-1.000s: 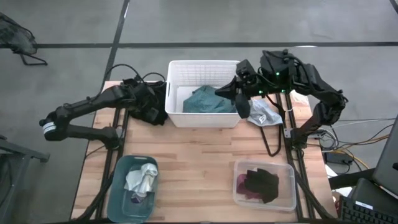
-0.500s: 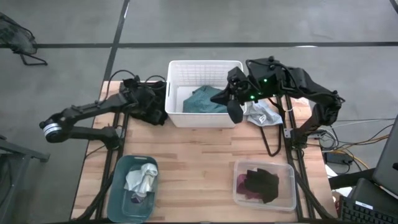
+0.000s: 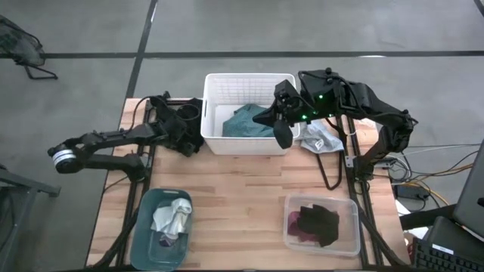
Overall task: Pick & Place Cloths
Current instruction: Put the black shirt into the white bin
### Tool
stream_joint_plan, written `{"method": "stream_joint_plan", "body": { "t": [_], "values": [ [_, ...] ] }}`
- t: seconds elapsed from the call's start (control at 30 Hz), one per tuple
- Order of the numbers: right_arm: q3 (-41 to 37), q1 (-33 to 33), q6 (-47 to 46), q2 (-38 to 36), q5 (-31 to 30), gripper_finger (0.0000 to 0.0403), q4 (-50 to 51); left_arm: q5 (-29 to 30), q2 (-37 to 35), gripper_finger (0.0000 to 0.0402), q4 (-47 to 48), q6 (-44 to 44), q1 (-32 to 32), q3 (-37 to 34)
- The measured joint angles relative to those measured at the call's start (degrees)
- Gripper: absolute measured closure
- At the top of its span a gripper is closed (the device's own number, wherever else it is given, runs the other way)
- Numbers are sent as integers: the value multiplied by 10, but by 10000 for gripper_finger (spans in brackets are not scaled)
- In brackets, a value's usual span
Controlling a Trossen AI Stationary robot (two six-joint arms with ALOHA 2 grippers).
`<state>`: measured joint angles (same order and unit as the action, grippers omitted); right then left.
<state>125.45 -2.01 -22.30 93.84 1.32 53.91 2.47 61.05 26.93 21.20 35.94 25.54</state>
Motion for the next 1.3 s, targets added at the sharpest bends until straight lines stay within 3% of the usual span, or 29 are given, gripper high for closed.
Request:
{"method": "stream_joint_plan", "body": {
  "t": [0.17,0.33,0.57,0.7,1.03,1.3],
  "values": [
    [0,0,3,0,0,394,-1,-37,-13,388,6,19,0,4],
    [0,0,4,0,0,394,-1,-75,-82,394,41,24,0,51],
    [-1,0,13,0,-8,394,-2,-27,-187,395,146,3,0,197],
    [-7,0,16,0,-28,394,-3,-17,-206,395,145,20,0,308],
    [-56,0,29,1,-30,394,-50,-14,-101,395,96,31,0,582],
    [-122,-6,39,0,-30,394,-136,-103,60,395,70,46,-1,788]
  ]
}}
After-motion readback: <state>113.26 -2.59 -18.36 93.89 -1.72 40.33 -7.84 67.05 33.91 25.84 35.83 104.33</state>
